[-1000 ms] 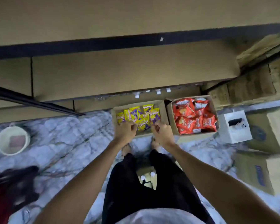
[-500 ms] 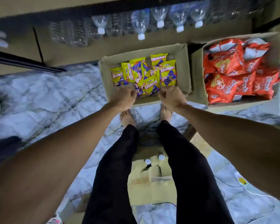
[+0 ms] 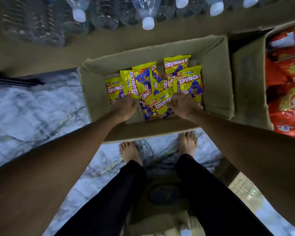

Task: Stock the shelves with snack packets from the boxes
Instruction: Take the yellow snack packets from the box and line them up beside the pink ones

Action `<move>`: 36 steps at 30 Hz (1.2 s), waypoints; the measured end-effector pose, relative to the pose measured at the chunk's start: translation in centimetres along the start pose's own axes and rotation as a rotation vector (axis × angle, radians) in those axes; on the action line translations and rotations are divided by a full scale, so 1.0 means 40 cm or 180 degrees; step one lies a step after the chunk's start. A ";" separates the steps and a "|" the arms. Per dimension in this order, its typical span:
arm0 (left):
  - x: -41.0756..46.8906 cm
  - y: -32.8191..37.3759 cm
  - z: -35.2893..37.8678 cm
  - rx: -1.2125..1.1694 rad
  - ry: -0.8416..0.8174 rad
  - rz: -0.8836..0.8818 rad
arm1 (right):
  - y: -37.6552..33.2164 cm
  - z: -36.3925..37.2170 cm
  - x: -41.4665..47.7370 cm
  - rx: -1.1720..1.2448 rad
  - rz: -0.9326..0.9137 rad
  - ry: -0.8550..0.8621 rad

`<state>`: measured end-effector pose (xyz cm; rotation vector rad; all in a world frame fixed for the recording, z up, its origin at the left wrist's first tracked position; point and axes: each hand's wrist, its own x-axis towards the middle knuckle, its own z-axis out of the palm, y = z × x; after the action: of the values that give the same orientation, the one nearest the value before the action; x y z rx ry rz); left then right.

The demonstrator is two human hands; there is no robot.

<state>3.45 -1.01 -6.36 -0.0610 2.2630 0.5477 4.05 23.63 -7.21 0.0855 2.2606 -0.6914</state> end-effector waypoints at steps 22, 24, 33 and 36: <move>0.246 -0.028 0.084 -0.1732 0.0978 -0.1491 | 0.050 0.161 0.153 0.0900 0.0895 0.0722; 0.215 -0.013 0.073 -0.1844 0.1083 -0.1309 | 0.041 0.141 0.127 0.0962 0.0808 0.0673; -0.084 0.096 -0.078 -0.1475 0.1184 -0.0945 | -0.053 -0.039 -0.117 0.1455 0.0861 0.0871; -0.203 0.131 -0.138 -0.1306 0.1082 -0.0764 | -0.113 -0.116 -0.227 0.1802 0.0844 0.0910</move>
<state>4.06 0.46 4.67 -0.6665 2.3812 0.9164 6.30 23.43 3.71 0.7847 2.1863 -1.2101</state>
